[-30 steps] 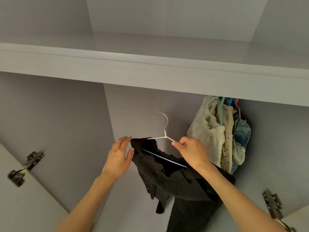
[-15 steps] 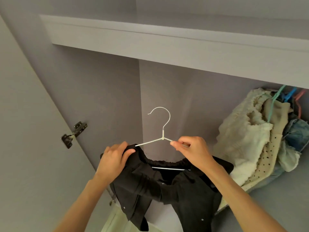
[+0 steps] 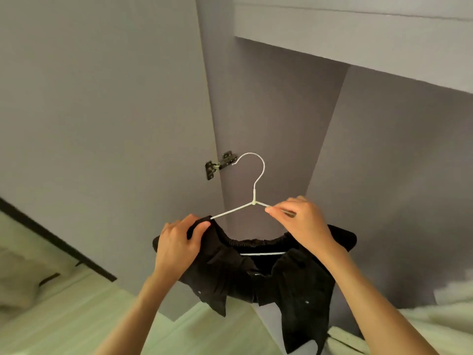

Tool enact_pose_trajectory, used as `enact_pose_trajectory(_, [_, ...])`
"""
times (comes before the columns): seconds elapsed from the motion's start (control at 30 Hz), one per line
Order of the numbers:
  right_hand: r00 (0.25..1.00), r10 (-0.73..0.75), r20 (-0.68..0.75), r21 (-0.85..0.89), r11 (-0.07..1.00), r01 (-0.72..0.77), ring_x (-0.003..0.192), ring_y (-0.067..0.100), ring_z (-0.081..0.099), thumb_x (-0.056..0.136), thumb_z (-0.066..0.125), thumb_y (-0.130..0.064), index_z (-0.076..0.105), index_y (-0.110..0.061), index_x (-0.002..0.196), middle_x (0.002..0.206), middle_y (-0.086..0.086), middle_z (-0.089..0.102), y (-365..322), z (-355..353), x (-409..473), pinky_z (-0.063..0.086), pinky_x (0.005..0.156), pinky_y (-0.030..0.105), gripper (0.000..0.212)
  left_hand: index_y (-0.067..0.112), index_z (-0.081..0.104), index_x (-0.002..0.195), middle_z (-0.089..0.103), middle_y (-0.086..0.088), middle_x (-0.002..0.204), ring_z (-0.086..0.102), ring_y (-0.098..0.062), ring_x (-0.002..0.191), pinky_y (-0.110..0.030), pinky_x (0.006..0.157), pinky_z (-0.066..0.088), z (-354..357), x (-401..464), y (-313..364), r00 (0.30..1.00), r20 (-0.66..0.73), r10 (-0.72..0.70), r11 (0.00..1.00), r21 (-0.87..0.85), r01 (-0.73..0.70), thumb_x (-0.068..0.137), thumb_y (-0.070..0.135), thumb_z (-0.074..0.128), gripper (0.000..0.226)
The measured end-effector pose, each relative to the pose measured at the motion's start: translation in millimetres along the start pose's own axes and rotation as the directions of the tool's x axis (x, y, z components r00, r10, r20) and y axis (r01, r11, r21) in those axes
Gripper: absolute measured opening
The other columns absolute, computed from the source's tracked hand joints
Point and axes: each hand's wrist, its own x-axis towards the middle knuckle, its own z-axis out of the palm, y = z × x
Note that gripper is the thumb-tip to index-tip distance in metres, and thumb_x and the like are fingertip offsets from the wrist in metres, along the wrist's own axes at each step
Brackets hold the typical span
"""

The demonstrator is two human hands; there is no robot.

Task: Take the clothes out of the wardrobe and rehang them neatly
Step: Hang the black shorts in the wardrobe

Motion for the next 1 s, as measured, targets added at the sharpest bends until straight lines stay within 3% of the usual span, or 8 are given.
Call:
enact_pose_trajectory(0.1, [0.996,-0.087,0.013,-0.075,0.993,0.087,0.081,0.010,0.053,0.079,0.042,-0.066,0.072,-0.022,0.094,0.084,-0.011,0.063,3.9,20.7,5.7,0.041,0.076,0.032,0.055,0.015,0.063,0.080,0.060,0.000,0.060,0.054,-0.018,0.057,-0.031,0.072,0.039,-7.8,-28.7,0.6,0.985,-0.080,-0.150,0.987,0.043,0.153,0.092,0.035,0.052,0.027])
enact_pose_trajectory(0.23, [0.985,-0.150,0.091,-0.081,0.984,0.157,0.099,0.014,0.055,0.085,0.044,-0.064,0.066,-0.019,0.110,0.104,-0.006,0.062,7.9,40.6,1.1,0.030,0.084,0.028,0.056,0.013,0.062,0.078,0.060,-0.001,0.058,0.054,-0.020,0.057,-0.035,0.078,0.041,-22.3,-67.7,-2.1,0.922,-0.196,-0.333,0.935,0.054,0.349,0.091,0.033,0.053,0.025])
enact_pose_trajectory(0.33, [0.954,-0.227,0.196,-0.170,0.950,0.261,0.099,0.019,0.057,0.081,0.024,-0.066,0.066,-0.017,0.109,0.103,-0.003,0.066,-3.8,61.0,1.3,0.033,0.085,0.031,0.070,0.013,0.061,0.077,0.060,0.002,0.061,0.055,-0.019,0.061,-0.036,0.075,0.042,-44.0,-101.1,-11.8,0.853,-0.280,-0.440,0.886,0.020,0.463,0.091,0.030,0.054,0.024])
enact_pose_trajectory(0.43, [0.919,-0.332,0.213,-0.232,0.896,0.377,0.082,0.023,0.061,0.088,0.025,-0.058,0.069,-0.015,0.091,0.085,-0.001,0.071,-36.9,98.4,-2.0,0.038,0.077,0.037,0.062,0.014,0.057,0.073,0.058,0.003,0.061,0.054,-0.016,0.060,-0.034,0.071,0.040,-69.5,-141.5,-23.6,0.766,-0.364,-0.530,0.823,-0.003,0.568,0.091,0.028,0.055,0.023])
enact_pose_trajectory(0.57, [0.830,-0.499,0.249,-0.133,0.831,0.540,0.065,0.020,0.057,0.089,0.033,-0.054,0.068,-0.014,0.078,0.068,-0.002,0.067,-109.6,157.7,-20.8,0.033,0.069,0.031,0.055,0.017,0.061,0.080,0.060,0.002,0.067,0.055,-0.017,0.067,-0.028,0.065,0.034,-108.4,-207.2,-40.2,0.542,-0.495,-0.680,0.651,-0.067,0.756,0.092,0.032,0.053,0.021])
enact_pose_trajectory(0.77, [0.630,-0.735,0.250,0.095,0.667,0.739,0.060,0.018,0.054,0.086,0.035,-0.060,0.068,-0.013,0.072,0.060,0.000,0.063,-222.5,241.6,-77.7,0.030,0.069,0.030,0.059,0.020,0.064,0.087,0.060,0.005,0.069,0.052,-0.012,0.066,-0.022,0.056,0.033,-161.9,-320.9,-53.2,0.176,-0.646,-0.743,0.398,-0.215,0.892,0.092,0.037,0.053,0.020])
enact_pose_trajectory(0.87, [0.554,-0.794,0.251,0.172,0.600,0.782,0.058,0.019,0.056,0.085,0.035,-0.059,0.068,-0.012,0.069,0.058,0.001,0.064,-266.8,274.9,-121.7,0.036,0.069,0.034,0.060,0.021,0.065,0.094,0.064,0.001,0.077,0.058,-0.020,0.078,-0.026,0.063,0.036,-184.5,-373.4,-53.9,0.009,-0.675,-0.738,0.278,-0.292,0.915,0.091,0.039,0.052,0.023])
enact_pose_trajectory(1.0, [0.449,-0.849,0.279,0.237,0.514,0.825,0.056,0.019,0.052,0.086,0.042,-0.062,0.066,-0.012,0.066,0.057,0.002,0.062,-320.8,305.2,-167.4,0.036,0.071,0.034,0.059,0.021,0.066,0.098,0.069,-0.001,0.089,0.061,-0.024,0.089,-0.031,0.076,0.044,-213.8,-428.6,-52.8,-0.126,-0.718,-0.684,0.177,-0.332,0.927,0.091,0.042,0.050,0.028])
